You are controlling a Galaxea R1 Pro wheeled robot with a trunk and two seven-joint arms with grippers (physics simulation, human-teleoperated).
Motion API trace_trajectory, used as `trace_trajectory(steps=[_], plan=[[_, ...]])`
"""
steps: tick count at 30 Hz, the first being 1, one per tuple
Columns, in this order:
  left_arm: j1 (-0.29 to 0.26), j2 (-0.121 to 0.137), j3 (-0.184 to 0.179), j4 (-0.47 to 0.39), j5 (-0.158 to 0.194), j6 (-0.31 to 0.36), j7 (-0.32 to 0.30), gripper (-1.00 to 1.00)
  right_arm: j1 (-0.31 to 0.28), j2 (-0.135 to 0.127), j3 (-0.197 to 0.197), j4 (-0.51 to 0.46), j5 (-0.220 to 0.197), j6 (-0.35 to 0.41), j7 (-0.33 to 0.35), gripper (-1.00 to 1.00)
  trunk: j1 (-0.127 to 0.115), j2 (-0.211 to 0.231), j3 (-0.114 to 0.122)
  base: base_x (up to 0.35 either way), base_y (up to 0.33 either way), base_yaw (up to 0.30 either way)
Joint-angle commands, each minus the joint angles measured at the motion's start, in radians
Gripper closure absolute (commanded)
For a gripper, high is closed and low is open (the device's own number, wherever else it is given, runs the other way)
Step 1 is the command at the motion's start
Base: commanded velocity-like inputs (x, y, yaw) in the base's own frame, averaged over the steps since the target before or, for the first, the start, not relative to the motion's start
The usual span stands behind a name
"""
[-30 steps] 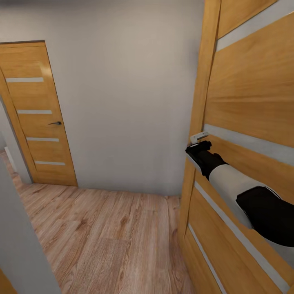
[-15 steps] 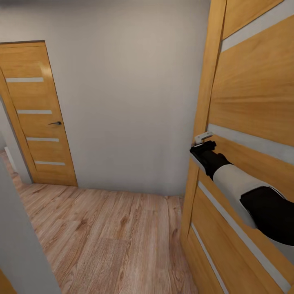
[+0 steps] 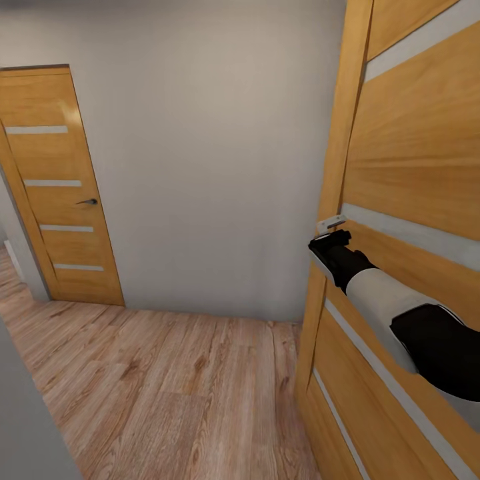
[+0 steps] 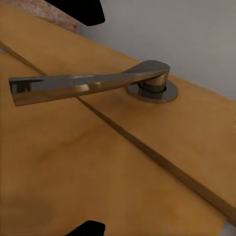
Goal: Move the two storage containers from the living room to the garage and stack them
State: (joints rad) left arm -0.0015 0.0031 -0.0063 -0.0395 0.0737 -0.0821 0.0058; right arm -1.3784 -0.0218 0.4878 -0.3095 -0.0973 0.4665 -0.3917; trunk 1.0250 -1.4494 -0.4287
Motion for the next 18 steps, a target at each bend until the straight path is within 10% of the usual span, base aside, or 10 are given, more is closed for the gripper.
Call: trace_trajectory(steps=[1, 18], plan=[[0.0, 0.0, -0.001, 0.0, 0.008, -0.002, 0.001, -1.0, -0.001, -0.001, 0.008, -0.002, -0.004, 0.009, -0.007, -1.0, 0.0, -0.001, -0.001, 0.001, -0.001, 0.0], [0.0, 0.0, -0.001, 0.0, 0.008, -0.002, 0.001, -1.0, -0.001, -0.007, 0.008, -0.002, -0.004, 0.014, -0.012, -1.0, 0.0, -0.001, -0.001, 0.0, 0.0, 0.0]])
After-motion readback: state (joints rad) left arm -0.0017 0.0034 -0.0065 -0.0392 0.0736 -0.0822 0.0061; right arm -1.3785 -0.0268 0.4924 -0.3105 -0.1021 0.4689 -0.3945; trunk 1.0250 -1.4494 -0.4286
